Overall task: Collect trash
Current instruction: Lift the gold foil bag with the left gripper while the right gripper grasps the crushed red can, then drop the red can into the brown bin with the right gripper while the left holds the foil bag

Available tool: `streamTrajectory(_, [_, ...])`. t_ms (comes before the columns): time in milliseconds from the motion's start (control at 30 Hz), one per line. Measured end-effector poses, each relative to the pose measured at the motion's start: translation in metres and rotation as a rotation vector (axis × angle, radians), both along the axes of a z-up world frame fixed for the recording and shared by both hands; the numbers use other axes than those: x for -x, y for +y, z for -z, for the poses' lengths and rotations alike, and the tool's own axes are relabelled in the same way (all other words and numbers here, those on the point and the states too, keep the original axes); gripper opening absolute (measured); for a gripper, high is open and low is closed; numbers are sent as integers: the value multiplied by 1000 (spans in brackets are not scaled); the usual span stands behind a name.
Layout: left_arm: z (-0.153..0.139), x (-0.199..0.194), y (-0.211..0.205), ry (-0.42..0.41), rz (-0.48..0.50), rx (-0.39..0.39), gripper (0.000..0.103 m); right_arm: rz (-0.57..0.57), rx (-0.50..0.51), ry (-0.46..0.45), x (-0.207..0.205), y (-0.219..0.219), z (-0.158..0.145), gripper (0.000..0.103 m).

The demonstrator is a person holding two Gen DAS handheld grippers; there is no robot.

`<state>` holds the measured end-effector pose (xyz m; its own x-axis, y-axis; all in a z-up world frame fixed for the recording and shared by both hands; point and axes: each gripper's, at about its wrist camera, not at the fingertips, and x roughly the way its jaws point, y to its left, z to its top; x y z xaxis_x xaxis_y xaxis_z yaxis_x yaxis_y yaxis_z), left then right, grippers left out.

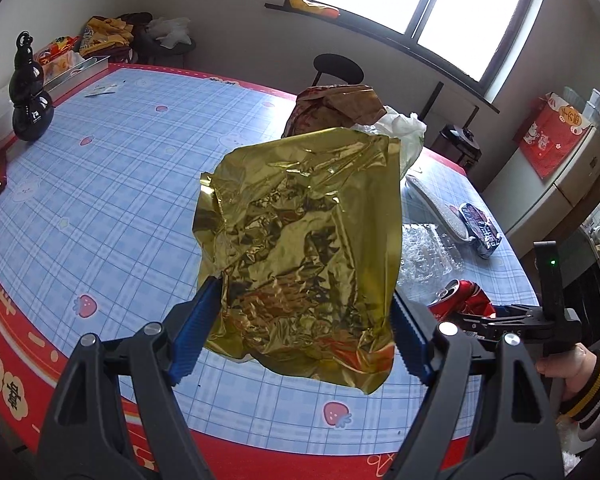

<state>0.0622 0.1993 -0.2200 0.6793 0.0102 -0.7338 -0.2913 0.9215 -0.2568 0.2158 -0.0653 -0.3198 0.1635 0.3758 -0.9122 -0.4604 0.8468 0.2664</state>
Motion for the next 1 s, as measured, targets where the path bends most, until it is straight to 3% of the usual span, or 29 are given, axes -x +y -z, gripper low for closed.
streamTrajectory(33, [0, -1, -1, -1, 5, 0, 79, -3, -18, 9, 2, 1, -1, 68])
streamTrajectory(167, [-5, -6, -8, -9, 31, -3, 79, 4, -56, -3, 13, 0, -10, 50])
streamTrajectory(233, [-9, -8, -13, -16, 44, -7, 79, 11, -95, -19, 19, -5, -19, 34])
streamTrajectory(600, [-43, -14, -52, -62, 121, -59, 79, 95, -242, -250, 46, -64, -101, 31])
streamTrajectory(833, [-73, -18, -95, -112, 192, -94, 80, 268, -315, -401, 60, -155, -155, 30])
streamTrajectory(1000, [-90, -23, -136, -144, 257, -104, 80, 408, -274, -516, 82, -241, -181, 29])
